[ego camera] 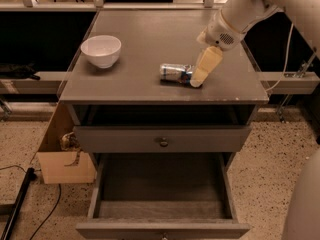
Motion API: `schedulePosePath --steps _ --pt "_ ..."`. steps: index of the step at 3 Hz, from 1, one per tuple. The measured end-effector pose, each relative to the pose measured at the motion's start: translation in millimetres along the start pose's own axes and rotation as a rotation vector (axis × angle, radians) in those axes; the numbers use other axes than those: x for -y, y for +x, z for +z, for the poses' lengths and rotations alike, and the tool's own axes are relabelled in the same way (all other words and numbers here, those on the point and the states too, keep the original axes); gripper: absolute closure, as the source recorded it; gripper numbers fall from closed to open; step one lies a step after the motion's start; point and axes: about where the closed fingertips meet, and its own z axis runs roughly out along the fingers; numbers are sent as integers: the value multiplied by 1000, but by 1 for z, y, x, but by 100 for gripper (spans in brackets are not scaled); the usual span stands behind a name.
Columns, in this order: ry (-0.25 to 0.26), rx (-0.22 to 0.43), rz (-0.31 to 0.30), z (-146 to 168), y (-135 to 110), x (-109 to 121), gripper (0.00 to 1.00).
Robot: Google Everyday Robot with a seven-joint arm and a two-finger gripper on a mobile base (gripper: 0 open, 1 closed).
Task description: Place redbull can into middle drawer
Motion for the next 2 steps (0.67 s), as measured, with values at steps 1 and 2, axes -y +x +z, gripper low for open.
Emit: schedulePosePath --steps 1,2 --pt "-63 -33 -40 41 -15 -13 0" --pt "-64 -33 -41 41 -15 -13 1"
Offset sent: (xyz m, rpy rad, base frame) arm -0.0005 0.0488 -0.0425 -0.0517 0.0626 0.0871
